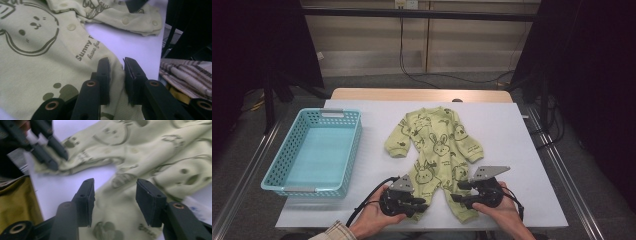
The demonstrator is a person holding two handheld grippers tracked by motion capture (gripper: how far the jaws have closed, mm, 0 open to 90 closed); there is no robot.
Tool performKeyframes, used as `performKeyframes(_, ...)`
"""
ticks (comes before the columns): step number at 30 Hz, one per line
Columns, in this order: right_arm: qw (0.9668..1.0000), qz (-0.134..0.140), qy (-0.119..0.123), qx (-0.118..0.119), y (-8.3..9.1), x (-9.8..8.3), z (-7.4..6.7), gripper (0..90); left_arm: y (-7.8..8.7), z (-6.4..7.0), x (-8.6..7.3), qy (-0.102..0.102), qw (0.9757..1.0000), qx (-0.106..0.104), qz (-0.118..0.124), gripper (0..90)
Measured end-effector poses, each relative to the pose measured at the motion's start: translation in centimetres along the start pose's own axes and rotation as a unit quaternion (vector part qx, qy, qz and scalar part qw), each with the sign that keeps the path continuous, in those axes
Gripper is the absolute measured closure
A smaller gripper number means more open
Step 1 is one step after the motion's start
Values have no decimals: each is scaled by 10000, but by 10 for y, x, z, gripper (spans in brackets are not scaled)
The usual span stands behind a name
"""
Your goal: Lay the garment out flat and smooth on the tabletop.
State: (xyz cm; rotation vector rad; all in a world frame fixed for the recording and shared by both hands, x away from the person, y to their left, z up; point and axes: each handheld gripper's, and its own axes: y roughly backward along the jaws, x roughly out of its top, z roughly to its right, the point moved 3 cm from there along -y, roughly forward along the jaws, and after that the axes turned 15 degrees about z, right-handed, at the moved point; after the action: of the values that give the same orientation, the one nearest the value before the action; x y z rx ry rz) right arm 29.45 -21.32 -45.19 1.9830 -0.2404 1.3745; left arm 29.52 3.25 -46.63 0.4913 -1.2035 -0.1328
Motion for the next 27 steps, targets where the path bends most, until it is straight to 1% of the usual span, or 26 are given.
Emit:
performKeyframes(1, 10000, 60, -24, -60, 1, 1, 1, 471, 0, 0, 0, -38, 10000, -24, -18, 743)
performKeyframes(3, 9997, 186, -60, -172, 3, 3, 4, 435, -1, 0, 0, -50, 10000, -12, 49, 723)
performKeyframes(4, 9994, 221, -86, -233, 4, 4, 6, 411, 0, -1, 0, -66, 9999, -6, 113, 702)
performKeyframes(5, 9991, 243, -113, -323, 4, 4, 10, 367, -1, -2, 0, -37, 9996, -102, 262, 656)
performKeyframes(6, 9988, 243, -174, -390, 4, 4, 12, 338, 2, -2, 2, -124, 9997, 119, 176, 603)
performKeyframes(7, 9981, 290, -193, -503, 5, 5, 15, 322, 4, -3, 3, -149, 9993, 223, 242, 539)
performKeyframes(8, 9977, 337, -133, -566, 5, 6, 17, 307, 6, -5, 4, -168, 9991, 241, 305, 499)
performKeyframes(9, 9972, 404, -114, -618, 5, 8, 19, 282, 8, -6, 6, -178, 9988, 229, 393, 489)
performKeyframes(10, 9966, 439, -141, -684, 6, 9, 21, 243, 10, -7, 7, -173, 9984, 269, 465, 477)
performKeyframes(11, 9958, 486, -136, -762, 5, 11, 23, 215, 11, -10, 9, -166, 9977, 349, 561, 446)
performKeyframes(13, 9946, 578, -135, -853, 6, 14, 27, 197, 15, -15, 12, -170, 9968, 497, 610, 395)
performKeyframes(14, 9940, 620, -138, -894, 6, 15, 29, 189, 16, -19, 12, -161, 9958, 574, 698, 366)
performKeyframes(15, 9930, 659, -168, -961, 6, 16, 31, 171, 17, -23, 13, -199, 9948, 704, 709, 322)
performKeyframes(16, 9922, 681, -159, -1031, 6, 17, 34, 158, 17, -26, 14, -164, 9936, 762, 823, 285)
performKeyframes(17, 9918, 684, -206, -1058, 6, 18, 37, 157, 20, -31, 15, -301, 9931, 841, 762, 265)
performKeyframes(18, 9912, 710, -218, -1098, 7, 19, 39, 147, 20, -33, 16, -220, 9915, 917, 902, 245)
performKeyframes(19, 9904, 724, -223, -1153, 7, 19, 42, 133, 21, -36, 17, -261, 9904, 1007, 911, 212)
performKeyframes(20, 9903, 733, -231, -1162, 8, 20, 44, 133, 22, -39, 18, -248, 9891, 1062, 989, 177)
performKeyframes(21, 9895, 737, -244, -1222, 8, 20, 47, 138, 23, -42, 19, -269, 9883, 1137, 978, 155)
performKeyframes(22, 9884, 762, -234, -1289, 8, 21, 51, 141, 24, -45, 20, -336, 9867, 1229, 1011, 144)
performKeyframes(23, 9878, 779, -238, -1326, 8, 22, 54, 153, 25, -47, 21, -325, 9846, 1324, 1091, 129)
performKeyframes(24, 9872, 793, -197, -1373, 9, 22, 57, 175, 25, -50, 21, -356, 9827, 1408, 1150, 108)
performKeyframes(25, 9862, 778, -212, -1447, 9, 23, 59, 190, 26, -52, 22, -376, 9808, 1474, 1218, 99)
performKeyframes(26, 9853, 782, -160, -1510, 8, 24, 63, 197, 27, -55, 23, -396, 9798, 1528, 1231, 93)
performKeyframes(27, 9842, 783, -183, -1578, 8, 25, 66, 208, 27, -57, 24, -365, 9782, 1553, 1331, 86)
